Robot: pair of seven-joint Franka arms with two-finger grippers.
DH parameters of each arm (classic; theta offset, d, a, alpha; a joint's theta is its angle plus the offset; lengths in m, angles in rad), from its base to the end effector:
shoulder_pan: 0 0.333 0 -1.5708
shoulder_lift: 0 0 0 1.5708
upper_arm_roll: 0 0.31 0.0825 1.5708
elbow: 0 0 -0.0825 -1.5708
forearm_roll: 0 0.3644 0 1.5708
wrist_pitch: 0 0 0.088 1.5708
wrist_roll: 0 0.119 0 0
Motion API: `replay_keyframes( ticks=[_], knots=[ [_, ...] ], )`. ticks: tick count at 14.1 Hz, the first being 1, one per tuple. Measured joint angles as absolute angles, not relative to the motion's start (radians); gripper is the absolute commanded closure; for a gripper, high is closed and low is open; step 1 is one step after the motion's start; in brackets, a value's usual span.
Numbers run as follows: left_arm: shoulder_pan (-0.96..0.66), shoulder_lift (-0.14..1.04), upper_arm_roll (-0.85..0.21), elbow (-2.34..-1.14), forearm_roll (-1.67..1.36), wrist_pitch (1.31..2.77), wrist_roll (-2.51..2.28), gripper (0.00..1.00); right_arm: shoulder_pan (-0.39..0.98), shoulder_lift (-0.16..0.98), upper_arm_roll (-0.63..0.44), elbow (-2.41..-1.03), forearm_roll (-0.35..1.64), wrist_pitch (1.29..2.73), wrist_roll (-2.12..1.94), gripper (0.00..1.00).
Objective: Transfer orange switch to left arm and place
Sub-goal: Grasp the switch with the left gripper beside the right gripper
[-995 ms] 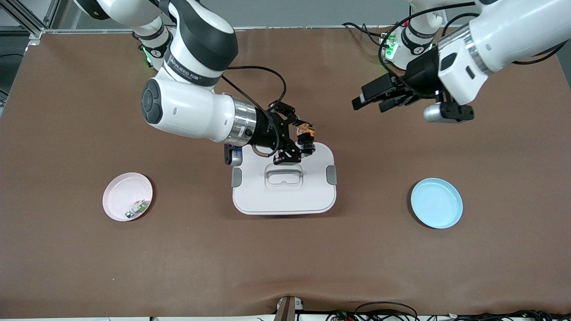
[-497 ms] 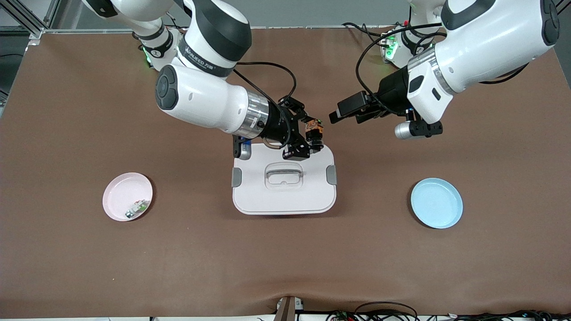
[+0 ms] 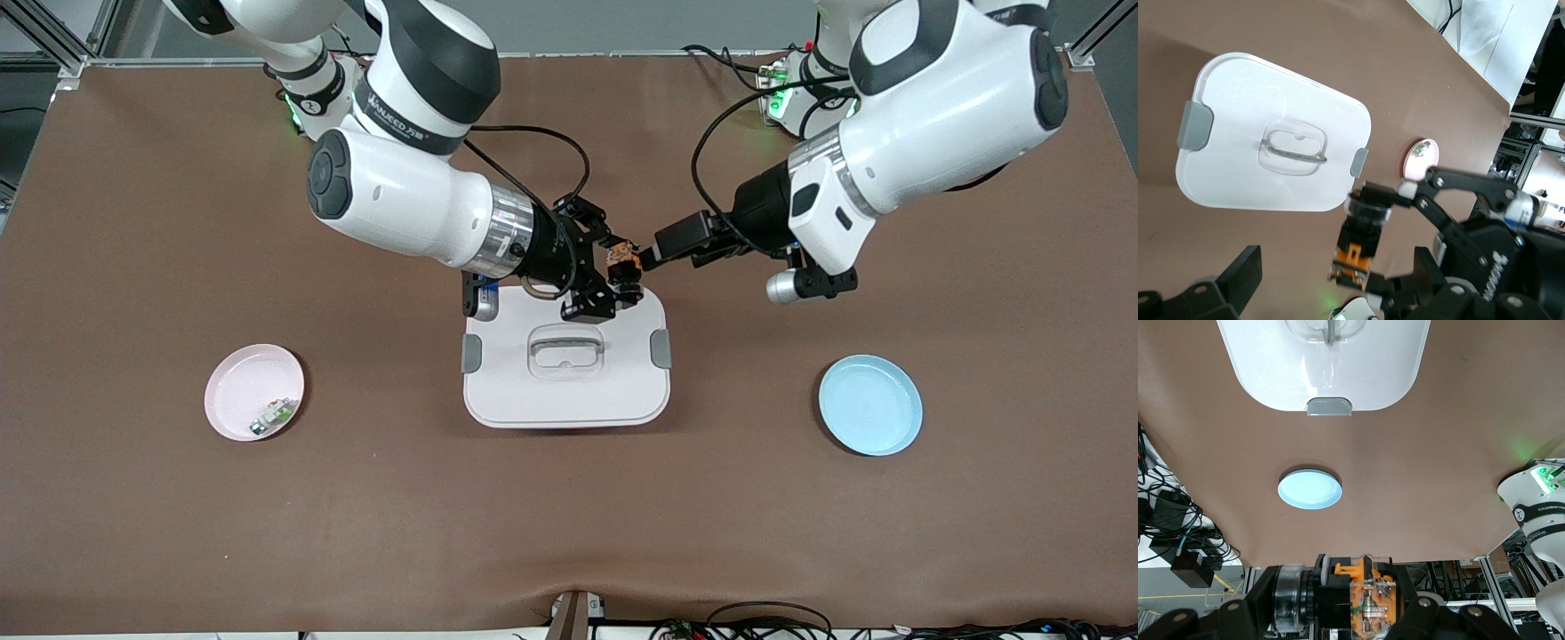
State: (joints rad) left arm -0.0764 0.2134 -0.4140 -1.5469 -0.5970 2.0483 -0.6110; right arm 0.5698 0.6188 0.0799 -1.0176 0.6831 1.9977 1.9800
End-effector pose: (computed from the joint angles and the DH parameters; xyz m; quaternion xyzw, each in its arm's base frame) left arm 0.5558 -0.3098 0.5663 0.9235 0.1598 -0.0449 0.3458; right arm 0.5753 0.4686 0.5350 -0.6657 0.6393 0.2906 0.2524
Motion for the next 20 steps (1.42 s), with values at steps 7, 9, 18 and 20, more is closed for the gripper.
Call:
replay_keyframes(
  ticks=[7, 9, 18, 20],
  knots=[
    [-0.143, 0.24, -0.419, -1.546, -0.616, 2.108, -0.612, 0.0, 0.57, 0.62, 0.08, -1.017, 0.683, 2.009, 1.98, 1.0],
    [-0.151, 0.241, -0.419, -1.547, -0.616, 2.112, -0.612, 0.0, 0.57, 0.624, 0.079, -1.017, 0.683, 2.009, 1.98, 1.0],
    [-0.151, 0.272, -0.412, -1.558, -0.616, 2.116, -0.504, 0.0, 0.572, 0.634, 0.078, -1.013, 0.682, 2.015, 1.98, 1.0],
    [-0.148, 0.287, -0.41, -1.56, -0.616, 2.116, -0.487, 0.0, 0.573, 0.634, 0.079, -1.008, 0.682, 2.016, 1.98, 1.0]
  ],
)
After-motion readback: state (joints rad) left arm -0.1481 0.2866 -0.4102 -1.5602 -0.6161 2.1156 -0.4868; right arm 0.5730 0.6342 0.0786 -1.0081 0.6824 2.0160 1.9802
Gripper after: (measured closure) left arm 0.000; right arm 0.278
